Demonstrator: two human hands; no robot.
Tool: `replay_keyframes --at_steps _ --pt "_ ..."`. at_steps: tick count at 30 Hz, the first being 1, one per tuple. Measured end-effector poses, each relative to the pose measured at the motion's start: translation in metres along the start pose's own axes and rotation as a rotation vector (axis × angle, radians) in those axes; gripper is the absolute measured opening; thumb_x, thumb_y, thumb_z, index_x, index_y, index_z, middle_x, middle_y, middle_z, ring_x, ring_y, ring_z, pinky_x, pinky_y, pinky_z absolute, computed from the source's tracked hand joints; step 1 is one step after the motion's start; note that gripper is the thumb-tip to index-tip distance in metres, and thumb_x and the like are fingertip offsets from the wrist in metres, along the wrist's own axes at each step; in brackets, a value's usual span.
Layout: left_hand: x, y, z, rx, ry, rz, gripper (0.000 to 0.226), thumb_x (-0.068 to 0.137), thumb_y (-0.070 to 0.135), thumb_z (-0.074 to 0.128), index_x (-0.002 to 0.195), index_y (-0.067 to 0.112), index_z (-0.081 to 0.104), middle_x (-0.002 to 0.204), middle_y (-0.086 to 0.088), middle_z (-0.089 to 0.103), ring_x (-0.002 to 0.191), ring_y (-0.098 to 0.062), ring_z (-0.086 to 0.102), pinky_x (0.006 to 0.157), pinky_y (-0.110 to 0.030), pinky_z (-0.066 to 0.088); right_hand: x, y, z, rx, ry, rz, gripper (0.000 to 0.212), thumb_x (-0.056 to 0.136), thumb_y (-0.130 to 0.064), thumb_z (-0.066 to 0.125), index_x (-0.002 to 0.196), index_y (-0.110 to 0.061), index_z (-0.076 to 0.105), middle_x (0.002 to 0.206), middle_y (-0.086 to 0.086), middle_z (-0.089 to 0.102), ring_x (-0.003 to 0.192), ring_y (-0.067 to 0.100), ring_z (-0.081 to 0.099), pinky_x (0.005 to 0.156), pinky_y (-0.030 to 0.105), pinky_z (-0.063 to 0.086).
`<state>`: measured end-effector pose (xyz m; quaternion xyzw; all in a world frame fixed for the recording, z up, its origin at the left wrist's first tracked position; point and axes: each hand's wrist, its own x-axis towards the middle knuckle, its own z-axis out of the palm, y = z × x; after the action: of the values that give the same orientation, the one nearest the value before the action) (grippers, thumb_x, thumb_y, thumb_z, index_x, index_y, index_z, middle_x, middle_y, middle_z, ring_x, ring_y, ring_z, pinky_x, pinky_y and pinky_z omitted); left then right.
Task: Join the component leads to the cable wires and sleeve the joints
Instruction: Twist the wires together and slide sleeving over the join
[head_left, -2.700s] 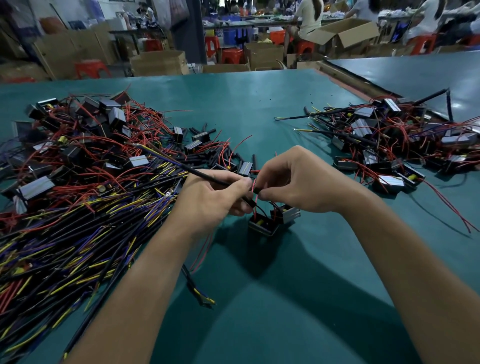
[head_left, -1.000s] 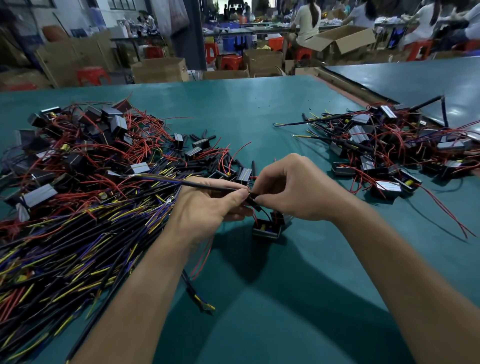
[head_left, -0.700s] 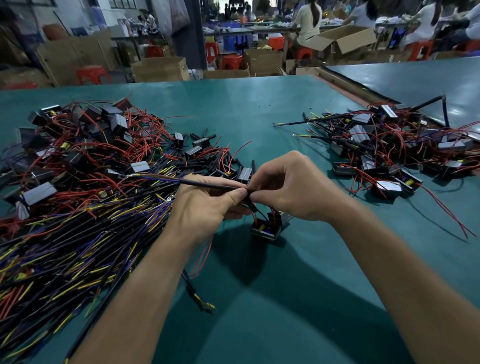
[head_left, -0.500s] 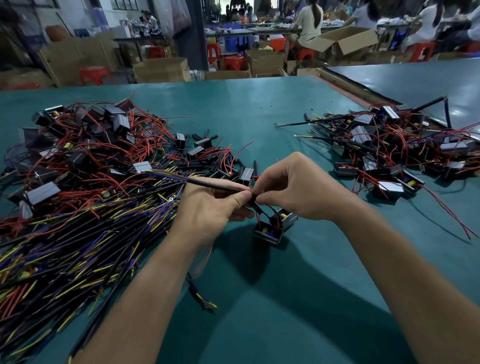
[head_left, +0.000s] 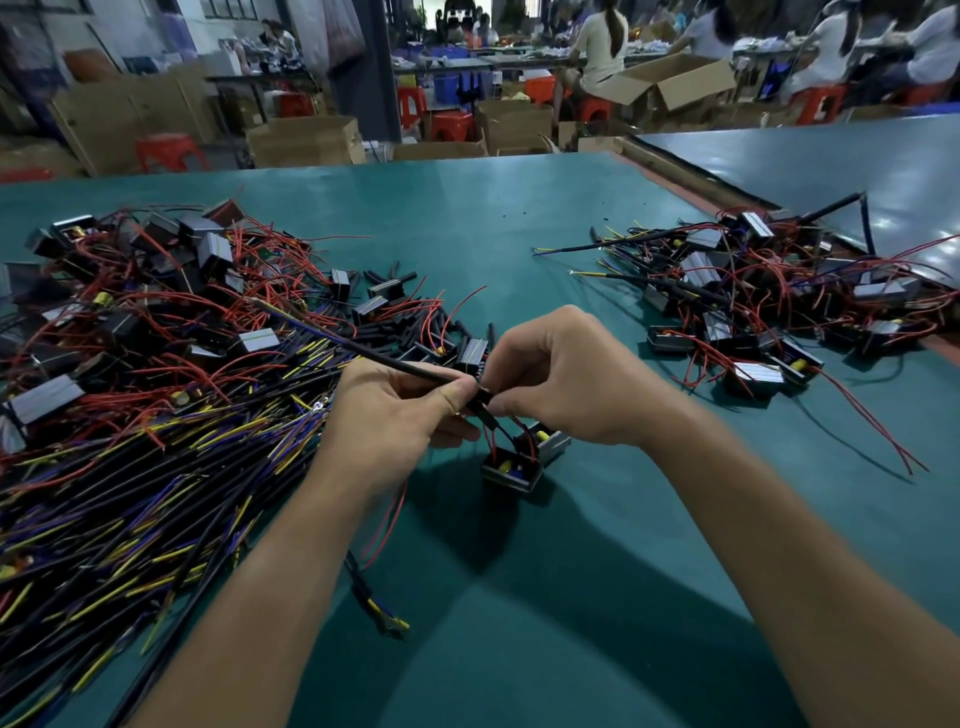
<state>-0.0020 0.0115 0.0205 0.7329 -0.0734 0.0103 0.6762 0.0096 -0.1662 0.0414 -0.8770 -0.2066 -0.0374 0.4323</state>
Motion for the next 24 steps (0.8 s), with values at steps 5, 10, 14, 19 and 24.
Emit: replay_keyframes --at_steps 5,10,14,19,24 --pt "-0.0002 0.0027 -0.003 -0.037 0.013 -0.037 0.015 0.086 0.005 0.068 0.072 0.009 0.073 0.065 -0.01 0.072 0.048 -0.018 0.066 0.05 -0.025 0.056 0.004 0.0025 0.0007 0.066 0.089 0.025 0.018 0.074 0.0 0.08 0.075 -0.017 0.073 0.073 0.0 0.074 0.068 0.015 0.071 0.072 0.034 0.059" --pt "-0.0017 0.0015 0.0022 -0.045 0.008 -0.064 0.009 0.085 0.005 0.069 0.077 0.005 0.073 0.067 -0.012 0.073 0.051 -0.02 0.068 0.051 -0.024 0.057 0.0019 0.003 0.0009 -0.018 -0.004 0.001 0.012 0.075 -0.003 0.074 0.075 -0.015 0.076 0.07 0.004 0.073 0.071 0.027 0.069 0.07 0.043 0.058" --pt "-0.0003 -0.0008 0.0017 -0.06 0.029 -0.053 0.011 0.085 0.005 0.069 0.076 0.008 0.074 0.067 -0.012 0.073 0.05 -0.02 0.068 0.051 -0.024 0.056 0.0024 0.0032 0.0033 0.055 0.026 -0.014 0.012 0.077 -0.002 0.074 0.077 -0.014 0.077 0.068 -0.002 0.073 0.058 0.007 0.063 0.059 0.027 0.052" --pt "-0.0001 -0.0013 -0.0017 -0.054 0.014 -0.084 0.011 0.087 0.005 0.068 0.078 0.006 0.074 0.069 -0.011 0.073 0.052 -0.02 0.069 0.049 -0.022 0.055 0.0027 0.0026 0.0027 0.099 -0.043 -0.014 0.007 0.082 -0.002 0.072 0.082 -0.008 0.076 0.073 0.007 0.073 0.063 0.009 0.061 0.065 0.038 0.054" --pt "0.0001 -0.0008 -0.0004 -0.046 -0.014 -0.093 0.009 0.087 0.006 0.068 0.079 0.007 0.074 0.069 -0.011 0.074 0.053 -0.02 0.069 0.052 -0.024 0.056 0.0015 0.0041 0.002 0.111 -0.063 -0.011 0.012 0.075 -0.009 0.083 0.079 -0.008 0.073 0.072 0.009 0.072 0.061 0.01 0.062 0.065 0.04 0.055"
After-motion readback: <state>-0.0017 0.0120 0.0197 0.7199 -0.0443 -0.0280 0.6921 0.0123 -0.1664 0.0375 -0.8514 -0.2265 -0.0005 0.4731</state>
